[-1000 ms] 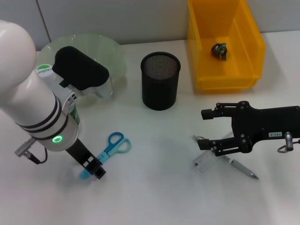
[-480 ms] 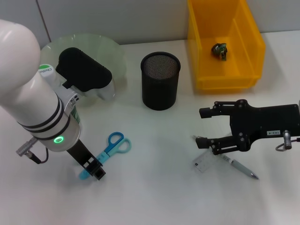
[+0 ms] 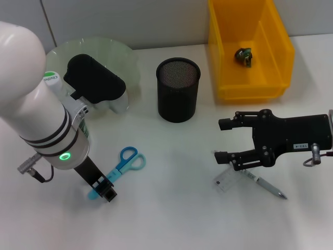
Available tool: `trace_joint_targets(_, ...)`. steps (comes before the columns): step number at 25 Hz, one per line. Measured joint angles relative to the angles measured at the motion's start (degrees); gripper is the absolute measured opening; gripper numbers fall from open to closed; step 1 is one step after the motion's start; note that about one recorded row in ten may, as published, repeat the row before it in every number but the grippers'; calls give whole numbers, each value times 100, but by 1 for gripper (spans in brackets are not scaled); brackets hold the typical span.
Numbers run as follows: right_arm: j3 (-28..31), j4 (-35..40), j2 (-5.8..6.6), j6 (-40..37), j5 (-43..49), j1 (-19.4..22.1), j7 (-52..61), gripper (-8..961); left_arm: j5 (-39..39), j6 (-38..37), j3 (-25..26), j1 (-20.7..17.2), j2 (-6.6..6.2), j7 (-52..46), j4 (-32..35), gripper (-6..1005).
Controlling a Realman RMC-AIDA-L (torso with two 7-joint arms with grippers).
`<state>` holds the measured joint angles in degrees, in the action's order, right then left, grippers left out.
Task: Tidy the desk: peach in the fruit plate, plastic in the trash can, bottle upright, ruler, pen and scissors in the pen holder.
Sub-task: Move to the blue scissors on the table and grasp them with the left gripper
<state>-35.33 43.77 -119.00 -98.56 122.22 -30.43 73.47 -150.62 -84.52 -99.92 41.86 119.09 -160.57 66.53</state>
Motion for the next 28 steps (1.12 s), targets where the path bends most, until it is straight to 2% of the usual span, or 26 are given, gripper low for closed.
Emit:
trace_joint_targets(9, 0, 0, 0, -27, -25, 2, 17, 826, -18, -3, -11, -6, 0, 67, 0, 430)
trace_joint_targets(28, -53, 0, 0, -32, -76, 3, 42, 826, -24, 43, -71, -23, 0, 79, -110, 320)
